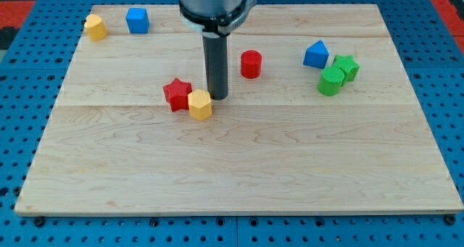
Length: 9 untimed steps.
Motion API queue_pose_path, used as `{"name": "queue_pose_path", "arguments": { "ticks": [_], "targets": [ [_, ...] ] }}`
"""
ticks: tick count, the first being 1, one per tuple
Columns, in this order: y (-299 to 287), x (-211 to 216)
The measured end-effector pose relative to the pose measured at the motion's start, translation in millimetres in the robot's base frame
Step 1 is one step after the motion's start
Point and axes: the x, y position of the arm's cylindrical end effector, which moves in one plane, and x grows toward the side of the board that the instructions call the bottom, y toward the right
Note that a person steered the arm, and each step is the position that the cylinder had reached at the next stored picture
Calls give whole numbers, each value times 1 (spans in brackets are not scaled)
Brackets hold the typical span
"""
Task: Push the yellow hexagon horizontally to the red circle
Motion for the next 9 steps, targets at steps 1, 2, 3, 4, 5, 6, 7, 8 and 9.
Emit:
{"name": "queue_pose_path", "arguments": {
  "ticks": [1,2,3,4,5,6,7,8,9],
  "targets": [
    [48,39],
    [19,52],
    [-9,-17],
    [4,-30],
    [34,-61],
    [23,-90],
    [58,-90],
    [112,-53],
    [85,44]
  ]
}}
